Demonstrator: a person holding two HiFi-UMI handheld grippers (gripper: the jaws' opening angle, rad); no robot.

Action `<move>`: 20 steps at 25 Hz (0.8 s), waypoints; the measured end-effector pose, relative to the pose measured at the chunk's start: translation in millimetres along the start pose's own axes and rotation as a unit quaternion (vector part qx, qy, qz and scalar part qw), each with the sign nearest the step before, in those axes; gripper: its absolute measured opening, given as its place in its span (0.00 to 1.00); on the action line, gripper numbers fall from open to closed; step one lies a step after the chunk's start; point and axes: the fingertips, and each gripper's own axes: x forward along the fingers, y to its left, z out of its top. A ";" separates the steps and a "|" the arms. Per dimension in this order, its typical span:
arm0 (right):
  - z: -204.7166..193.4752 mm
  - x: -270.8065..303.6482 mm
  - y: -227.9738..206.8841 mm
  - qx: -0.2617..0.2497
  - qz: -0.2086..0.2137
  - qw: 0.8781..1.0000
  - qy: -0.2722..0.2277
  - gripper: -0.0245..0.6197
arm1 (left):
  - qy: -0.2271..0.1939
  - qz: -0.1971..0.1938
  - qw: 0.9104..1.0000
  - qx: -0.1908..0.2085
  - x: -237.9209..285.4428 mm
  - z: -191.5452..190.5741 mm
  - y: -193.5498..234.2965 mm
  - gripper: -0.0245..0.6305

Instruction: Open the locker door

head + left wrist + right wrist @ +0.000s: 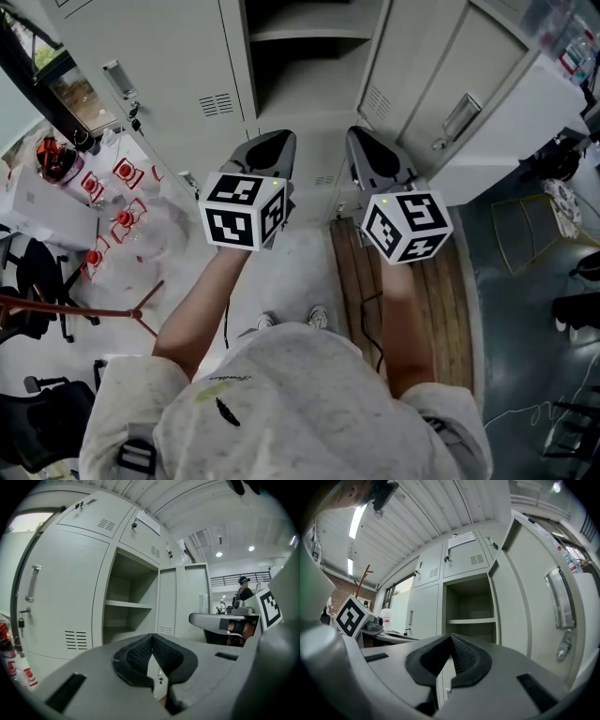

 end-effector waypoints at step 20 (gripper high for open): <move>-9.5 6.4 16.3 -0.002 0.016 1.000 0.010 0.04 | -0.002 0.012 1.000 -0.011 -13.0 -4.7 13.8 0.05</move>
